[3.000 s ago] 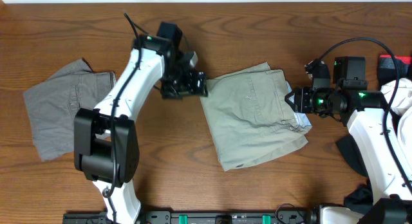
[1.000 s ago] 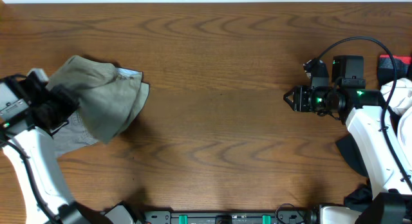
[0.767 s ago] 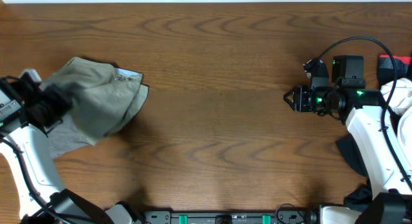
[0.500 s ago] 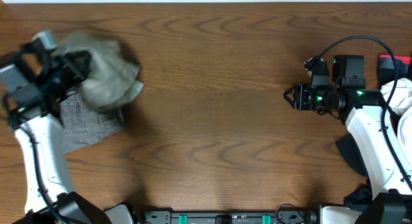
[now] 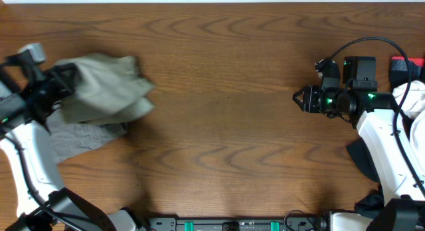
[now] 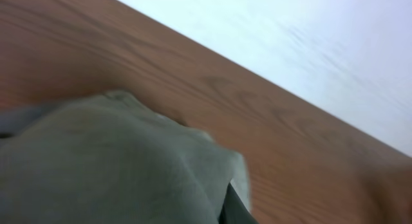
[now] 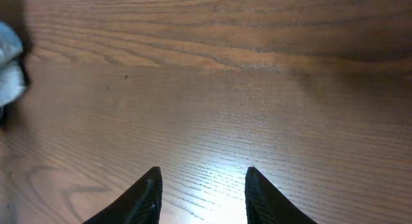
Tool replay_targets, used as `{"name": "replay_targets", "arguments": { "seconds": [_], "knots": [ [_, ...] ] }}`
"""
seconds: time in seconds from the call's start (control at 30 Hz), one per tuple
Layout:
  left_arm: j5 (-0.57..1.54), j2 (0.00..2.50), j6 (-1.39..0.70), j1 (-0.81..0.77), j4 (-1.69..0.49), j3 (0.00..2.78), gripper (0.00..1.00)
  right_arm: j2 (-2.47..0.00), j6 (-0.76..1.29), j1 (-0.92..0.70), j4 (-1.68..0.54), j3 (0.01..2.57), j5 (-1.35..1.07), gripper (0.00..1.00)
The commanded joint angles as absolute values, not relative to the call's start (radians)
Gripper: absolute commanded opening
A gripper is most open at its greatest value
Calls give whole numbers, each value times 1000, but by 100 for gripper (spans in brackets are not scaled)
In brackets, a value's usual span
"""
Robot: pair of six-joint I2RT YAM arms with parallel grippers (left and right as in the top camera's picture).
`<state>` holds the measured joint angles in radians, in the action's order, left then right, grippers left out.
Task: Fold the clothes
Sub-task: 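Carry the khaki shorts left and place them on the grey shorts, then adjust the stacked shorts with the left gripper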
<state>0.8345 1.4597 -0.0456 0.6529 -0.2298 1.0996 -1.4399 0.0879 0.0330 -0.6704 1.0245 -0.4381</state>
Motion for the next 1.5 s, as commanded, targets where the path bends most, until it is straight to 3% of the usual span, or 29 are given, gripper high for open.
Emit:
{"name": "replay_targets", "arguments": {
  "seconds": [0.0,0.2,0.37,0.5,0.7,1.17,1.47],
  "knots": [
    [830,1450,-9,709,-181,1131,6,-1445,100,19,-664,1034,-454,40],
    [830,1450,-204,722,41,1132,6,-1445,101,19,-662,1034,-454,40],
    [820,1450,-245,723,197,1133,6,-1445,101,19,-673,1034,-461,39],
    [810,1452,-120,725,64,1133,6,-1445,101,19,-684,1034,-461,39],
    [597,1482,79,725,-171,1133,6,-1445,100,19,-679,1034,-461,39],
    [568,1495,-152,727,293,1153,6,-1445,101,19,-691,1034,-461,38],
    [503,1531,-45,729,-72,1152,6,-1445,101,19,-687,1034,-461,38]
  ]
}}
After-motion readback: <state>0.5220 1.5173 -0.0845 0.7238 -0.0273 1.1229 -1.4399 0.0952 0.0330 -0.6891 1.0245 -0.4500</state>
